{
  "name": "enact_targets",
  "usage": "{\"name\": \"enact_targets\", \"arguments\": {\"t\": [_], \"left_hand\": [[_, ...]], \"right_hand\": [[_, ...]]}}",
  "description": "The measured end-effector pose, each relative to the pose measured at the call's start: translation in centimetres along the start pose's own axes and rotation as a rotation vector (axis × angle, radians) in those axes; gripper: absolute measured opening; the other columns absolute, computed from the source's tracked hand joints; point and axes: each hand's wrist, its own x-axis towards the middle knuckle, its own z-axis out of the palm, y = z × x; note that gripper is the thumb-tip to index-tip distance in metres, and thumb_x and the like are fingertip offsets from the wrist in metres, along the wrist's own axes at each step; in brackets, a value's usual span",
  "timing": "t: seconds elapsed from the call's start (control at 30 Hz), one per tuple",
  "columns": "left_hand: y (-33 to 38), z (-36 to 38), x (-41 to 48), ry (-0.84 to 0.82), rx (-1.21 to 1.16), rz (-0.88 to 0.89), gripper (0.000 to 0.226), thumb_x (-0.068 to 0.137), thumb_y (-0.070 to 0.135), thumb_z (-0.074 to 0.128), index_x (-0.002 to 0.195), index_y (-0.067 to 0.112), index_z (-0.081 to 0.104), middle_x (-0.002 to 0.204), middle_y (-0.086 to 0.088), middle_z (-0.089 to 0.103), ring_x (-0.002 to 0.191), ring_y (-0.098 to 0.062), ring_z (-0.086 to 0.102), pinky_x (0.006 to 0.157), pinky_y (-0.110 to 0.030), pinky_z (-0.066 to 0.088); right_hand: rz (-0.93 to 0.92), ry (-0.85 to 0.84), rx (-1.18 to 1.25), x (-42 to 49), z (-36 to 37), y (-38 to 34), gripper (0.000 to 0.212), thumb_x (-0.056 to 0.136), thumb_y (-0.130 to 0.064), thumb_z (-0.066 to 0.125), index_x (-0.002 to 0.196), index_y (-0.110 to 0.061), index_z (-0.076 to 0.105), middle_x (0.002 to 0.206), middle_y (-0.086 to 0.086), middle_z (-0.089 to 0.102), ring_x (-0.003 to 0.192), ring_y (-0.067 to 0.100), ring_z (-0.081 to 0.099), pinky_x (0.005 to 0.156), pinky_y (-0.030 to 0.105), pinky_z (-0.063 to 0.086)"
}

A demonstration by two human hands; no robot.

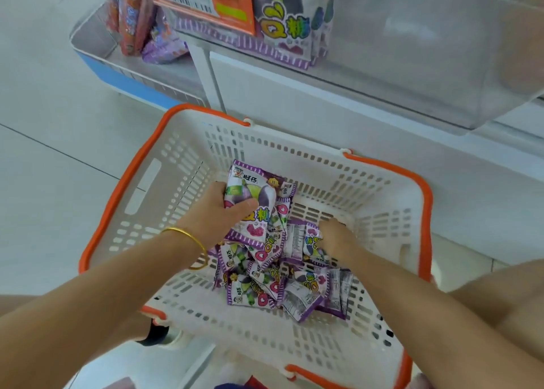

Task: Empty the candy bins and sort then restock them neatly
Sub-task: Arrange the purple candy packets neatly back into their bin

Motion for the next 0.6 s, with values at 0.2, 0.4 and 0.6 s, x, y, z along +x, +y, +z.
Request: {"name": "enact_targets", "arguments": {"t": [0.2, 0.4, 0.6], "left_hand": [[0.6, 0.5, -1.1, 0.022, -0.014, -0.002, 0.018, 0.092, 0.030, 0.057, 0.081, 0.023, 0.045, 0.071, -0.003, 0.046, 0.057, -0.016, 0.039, 0.051, -0.022, 0.032], [2.1, 0.6, -2.9, 0.130, -0.226, 0.085, 0.020, 0.096, 0.024, 0.053, 0.080, 0.021, 0.041, 0.073, -0.005, 0.046, 0.061, -0.016, 0.041, 0.051, -0.017, 0.037], [3.7, 0.7, -4.7, 0.257, -0.311, 0.223, 0.018, 0.095, 0.028, 0.053, 0.084, 0.018, 0.044, 0.069, -0.001, 0.044, 0.059, -0.016, 0.042, 0.052, -0.026, 0.035]], "right_hand": [[-0.066, -0.052, 0.214, -2.7, -6.1, -1.0, 0.049, 0.081, -0.002, 0.063, 0.124, -0.013, 0.042, 0.112, 0.007, 0.057, 0.091, 0.026, 0.058, 0.067, 0.034, 0.049], [-0.233, 0.149, 0.545, -11.4, -16.4, -3.3, 0.037, 0.087, -0.007, 0.061, 0.121, -0.017, 0.052, 0.121, 0.000, 0.051, 0.078, 0.014, 0.059, 0.059, 0.012, 0.047], [-0.226, 0.244, 1.026, -19.8, -21.2, -3.2, 0.021, 0.083, -0.006, 0.069, 0.096, -0.020, 0.062, 0.106, 0.011, 0.066, 0.086, 0.021, 0.066, 0.082, 0.037, 0.052]]}}
